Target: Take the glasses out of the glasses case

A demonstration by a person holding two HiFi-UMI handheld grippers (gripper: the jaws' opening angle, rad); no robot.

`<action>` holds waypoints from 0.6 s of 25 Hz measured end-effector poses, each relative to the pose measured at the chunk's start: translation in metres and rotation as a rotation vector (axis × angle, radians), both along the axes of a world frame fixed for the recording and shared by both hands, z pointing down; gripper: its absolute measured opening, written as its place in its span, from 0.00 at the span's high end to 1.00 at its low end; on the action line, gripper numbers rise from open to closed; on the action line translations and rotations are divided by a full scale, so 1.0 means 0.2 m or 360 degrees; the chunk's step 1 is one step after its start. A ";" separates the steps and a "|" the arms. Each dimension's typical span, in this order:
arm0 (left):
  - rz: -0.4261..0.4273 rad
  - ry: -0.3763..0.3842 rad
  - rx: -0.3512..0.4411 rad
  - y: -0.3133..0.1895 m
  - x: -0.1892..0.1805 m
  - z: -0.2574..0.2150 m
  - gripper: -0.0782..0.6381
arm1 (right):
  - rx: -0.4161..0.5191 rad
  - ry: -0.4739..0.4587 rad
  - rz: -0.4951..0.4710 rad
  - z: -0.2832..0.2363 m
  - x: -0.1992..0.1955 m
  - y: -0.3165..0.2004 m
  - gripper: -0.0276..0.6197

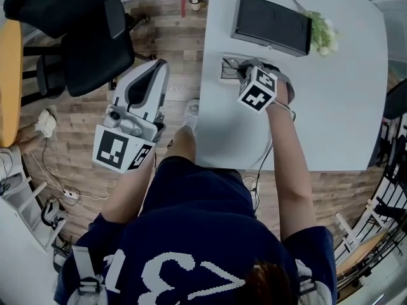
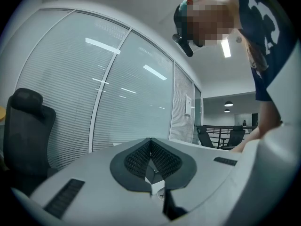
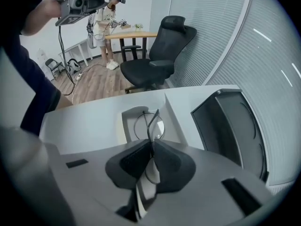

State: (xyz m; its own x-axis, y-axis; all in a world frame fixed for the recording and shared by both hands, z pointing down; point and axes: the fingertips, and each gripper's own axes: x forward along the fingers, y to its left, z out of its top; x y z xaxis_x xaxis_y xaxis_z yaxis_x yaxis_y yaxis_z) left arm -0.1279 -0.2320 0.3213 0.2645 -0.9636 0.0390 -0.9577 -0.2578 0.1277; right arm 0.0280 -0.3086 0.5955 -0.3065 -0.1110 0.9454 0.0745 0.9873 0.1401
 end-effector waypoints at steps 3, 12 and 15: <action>-0.0005 0.0002 0.0009 0.00 -0.01 -0.01 0.87 | 0.0031 -0.0044 -0.0028 -0.05 0.00 0.01 0.92; 0.0008 -0.0021 0.0083 0.02 0.04 -0.10 0.87 | 0.0172 -0.0359 -0.0077 -0.38 0.03 0.10 0.92; 0.0003 -0.0039 0.0122 0.03 0.05 -0.15 0.87 | 0.0202 -0.0634 0.0074 -0.59 -0.01 0.09 0.92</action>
